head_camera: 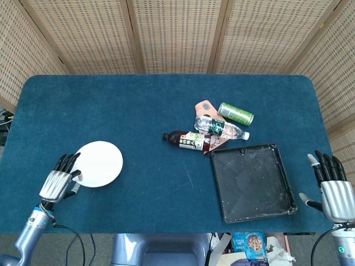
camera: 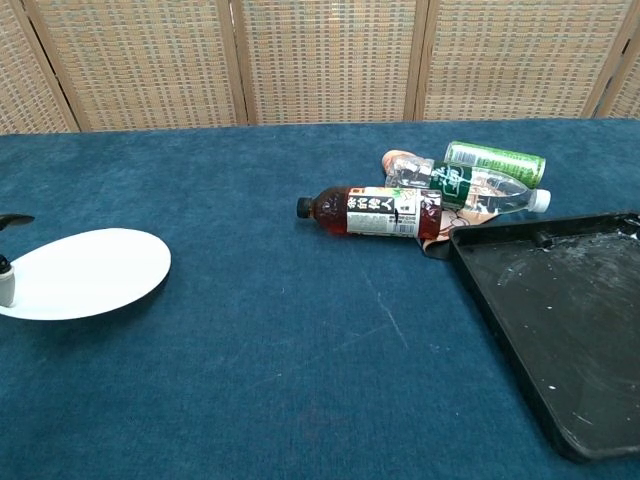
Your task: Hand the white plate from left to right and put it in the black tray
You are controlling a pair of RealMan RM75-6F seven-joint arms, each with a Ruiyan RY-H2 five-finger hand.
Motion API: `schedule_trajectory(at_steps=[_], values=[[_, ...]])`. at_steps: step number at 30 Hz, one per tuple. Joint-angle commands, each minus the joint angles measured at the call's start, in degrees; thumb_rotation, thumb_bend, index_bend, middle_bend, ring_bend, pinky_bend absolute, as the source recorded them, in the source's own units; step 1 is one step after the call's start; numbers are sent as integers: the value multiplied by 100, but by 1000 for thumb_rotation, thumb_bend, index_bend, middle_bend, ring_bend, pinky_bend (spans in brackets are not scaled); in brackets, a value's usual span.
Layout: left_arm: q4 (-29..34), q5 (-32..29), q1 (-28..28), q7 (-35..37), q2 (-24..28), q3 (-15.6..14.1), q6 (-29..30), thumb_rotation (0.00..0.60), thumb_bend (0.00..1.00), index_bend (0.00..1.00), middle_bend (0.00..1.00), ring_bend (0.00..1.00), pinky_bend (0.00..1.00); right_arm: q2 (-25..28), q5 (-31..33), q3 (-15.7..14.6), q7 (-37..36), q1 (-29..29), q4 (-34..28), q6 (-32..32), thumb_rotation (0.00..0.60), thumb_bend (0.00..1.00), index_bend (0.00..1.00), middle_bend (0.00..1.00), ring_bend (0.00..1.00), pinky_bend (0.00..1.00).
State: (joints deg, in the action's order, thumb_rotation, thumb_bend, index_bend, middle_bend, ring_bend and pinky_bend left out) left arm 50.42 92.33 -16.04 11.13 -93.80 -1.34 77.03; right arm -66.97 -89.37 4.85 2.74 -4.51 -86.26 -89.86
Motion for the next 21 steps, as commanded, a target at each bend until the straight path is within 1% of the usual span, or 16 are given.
schedule_trajectory(at_steps=[1, 5, 12, 15, 17, 21], values=[[-72, -16, -40, 71, -74, 48, 35, 600, 502, 621, 0, 0, 0, 0, 1, 0, -5, 1, 0, 0, 600, 0, 0, 0, 0, 0], [-134, -37, -91, 253, -161, 116, 107, 600, 503, 662, 0, 0, 0, 6, 1, -1, -22, 2, -4, 0, 600, 0, 0, 0, 0, 0], [26, 64, -222, 775, -226, 406, 787, 600, 503, 731, 0, 0, 0, 16, 19, 8, -55, 0, -6, 8, 600, 0, 0, 0, 0, 0], [332, 165, -367, 803, -176, 585, 1112, 600, 503, 753, 0, 0, 0, 16, 23, 5, -69, -6, 0, 27, 600, 0, 0, 0, 0, 0], [594, 231, -484, 687, -109, 666, 1194, 600, 503, 762, 0, 0, 0, 15, 18, 3, -65, -10, 2, 31, 600, 0, 0, 0, 0, 0], [1124, 453, -727, 385, -8, 738, 1273, 600, 508, 787, 0, 0, 0, 11, 26, 6, -49, -10, 2, 32, 600, 0, 0, 0, 0, 0]])
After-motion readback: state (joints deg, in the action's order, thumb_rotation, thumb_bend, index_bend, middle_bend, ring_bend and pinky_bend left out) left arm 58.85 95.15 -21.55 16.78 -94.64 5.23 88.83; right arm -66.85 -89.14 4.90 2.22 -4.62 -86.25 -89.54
